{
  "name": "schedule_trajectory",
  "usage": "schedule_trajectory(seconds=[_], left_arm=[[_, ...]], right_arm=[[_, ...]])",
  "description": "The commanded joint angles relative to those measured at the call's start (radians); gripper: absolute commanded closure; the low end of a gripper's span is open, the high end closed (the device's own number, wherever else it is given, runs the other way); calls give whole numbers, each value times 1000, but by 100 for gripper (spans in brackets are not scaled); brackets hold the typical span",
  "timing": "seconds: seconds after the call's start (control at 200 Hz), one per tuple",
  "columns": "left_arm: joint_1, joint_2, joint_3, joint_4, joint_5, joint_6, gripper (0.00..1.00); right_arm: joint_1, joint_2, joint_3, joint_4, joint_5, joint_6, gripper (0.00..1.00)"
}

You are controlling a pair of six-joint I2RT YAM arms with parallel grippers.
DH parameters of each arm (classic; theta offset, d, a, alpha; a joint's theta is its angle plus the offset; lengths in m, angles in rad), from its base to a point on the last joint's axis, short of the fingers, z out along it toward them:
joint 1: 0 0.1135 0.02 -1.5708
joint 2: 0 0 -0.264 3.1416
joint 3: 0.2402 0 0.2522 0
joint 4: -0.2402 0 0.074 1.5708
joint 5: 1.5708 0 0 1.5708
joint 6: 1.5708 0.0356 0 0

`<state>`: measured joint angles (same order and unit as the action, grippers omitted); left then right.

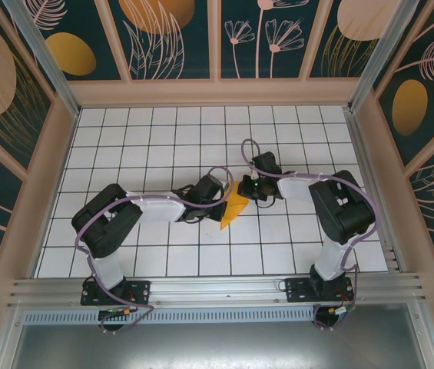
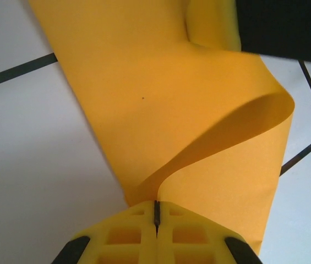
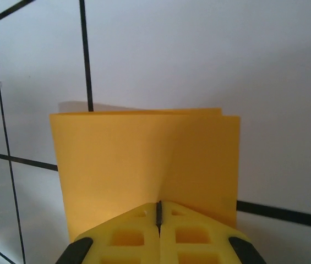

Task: Fold a paper plane with a square sheet of paper (pick it up from the middle)
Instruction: Third fold the triangle at the center of the table.

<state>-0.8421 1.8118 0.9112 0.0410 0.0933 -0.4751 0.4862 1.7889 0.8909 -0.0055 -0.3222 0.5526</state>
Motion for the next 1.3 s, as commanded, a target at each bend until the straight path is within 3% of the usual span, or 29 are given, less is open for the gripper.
schedule_trajectory(seconds=[0.0, 0.926, 1.161, 1.296], left_arm=[[7, 15, 34, -42, 10, 21, 100], [6, 48, 16, -48, -24, 11, 100], [6, 38, -6, -41, -21, 9, 100], [7, 30, -15, -32, -23, 4, 100]], right_arm=[[12, 45, 21, -99, 37, -49, 95], [25, 40, 26, -99, 23, -54, 95], [13, -133, 35, -80, 12, -29, 93], [12, -304, -93, 52, -45, 64, 94]])
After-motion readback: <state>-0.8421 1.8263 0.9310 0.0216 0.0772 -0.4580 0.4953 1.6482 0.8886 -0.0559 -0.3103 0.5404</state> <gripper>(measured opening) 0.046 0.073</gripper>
